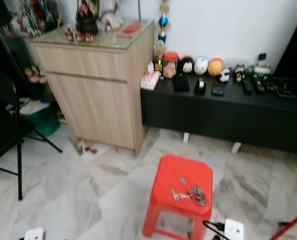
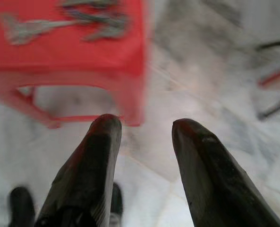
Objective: Hang keys on a hook
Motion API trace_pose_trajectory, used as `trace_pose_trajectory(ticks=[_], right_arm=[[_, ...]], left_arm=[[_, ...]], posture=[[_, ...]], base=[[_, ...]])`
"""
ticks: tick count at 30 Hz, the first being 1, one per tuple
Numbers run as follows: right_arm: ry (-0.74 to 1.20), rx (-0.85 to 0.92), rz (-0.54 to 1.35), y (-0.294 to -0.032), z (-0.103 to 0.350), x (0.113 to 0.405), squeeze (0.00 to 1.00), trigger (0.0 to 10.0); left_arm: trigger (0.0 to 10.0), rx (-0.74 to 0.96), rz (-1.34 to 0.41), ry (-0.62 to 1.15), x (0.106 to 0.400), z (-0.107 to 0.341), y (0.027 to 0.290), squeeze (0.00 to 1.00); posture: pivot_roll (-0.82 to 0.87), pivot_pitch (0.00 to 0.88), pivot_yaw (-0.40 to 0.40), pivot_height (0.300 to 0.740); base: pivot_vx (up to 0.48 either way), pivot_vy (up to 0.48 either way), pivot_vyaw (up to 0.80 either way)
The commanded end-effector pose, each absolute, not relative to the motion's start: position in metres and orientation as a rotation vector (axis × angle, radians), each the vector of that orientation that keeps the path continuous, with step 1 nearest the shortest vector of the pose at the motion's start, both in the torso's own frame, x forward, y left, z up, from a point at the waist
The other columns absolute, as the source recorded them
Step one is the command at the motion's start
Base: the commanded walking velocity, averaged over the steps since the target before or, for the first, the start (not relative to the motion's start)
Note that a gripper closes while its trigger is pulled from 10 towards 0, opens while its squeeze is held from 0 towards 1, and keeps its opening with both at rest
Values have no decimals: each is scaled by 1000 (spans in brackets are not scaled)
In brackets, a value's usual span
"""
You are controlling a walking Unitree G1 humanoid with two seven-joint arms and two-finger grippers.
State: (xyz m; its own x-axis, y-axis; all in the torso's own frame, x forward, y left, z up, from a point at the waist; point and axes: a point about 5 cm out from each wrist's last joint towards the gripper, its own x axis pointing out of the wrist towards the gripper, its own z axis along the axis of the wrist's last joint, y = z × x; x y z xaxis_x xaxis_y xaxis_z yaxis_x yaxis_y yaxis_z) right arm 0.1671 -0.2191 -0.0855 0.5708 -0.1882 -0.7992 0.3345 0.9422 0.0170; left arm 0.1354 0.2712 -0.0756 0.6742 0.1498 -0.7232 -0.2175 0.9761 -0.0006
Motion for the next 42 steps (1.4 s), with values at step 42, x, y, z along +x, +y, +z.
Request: trace_pose_trajectory(ticks=[42], right_arm=[[202, -33, -78, -186, -1, 263, 0, 10000]], left_arm=[[10000, -63, 172, 833, 130, -78, 269, 0]], posture=[[144, 0, -6, 740]], base=[[73, 0, 0]])
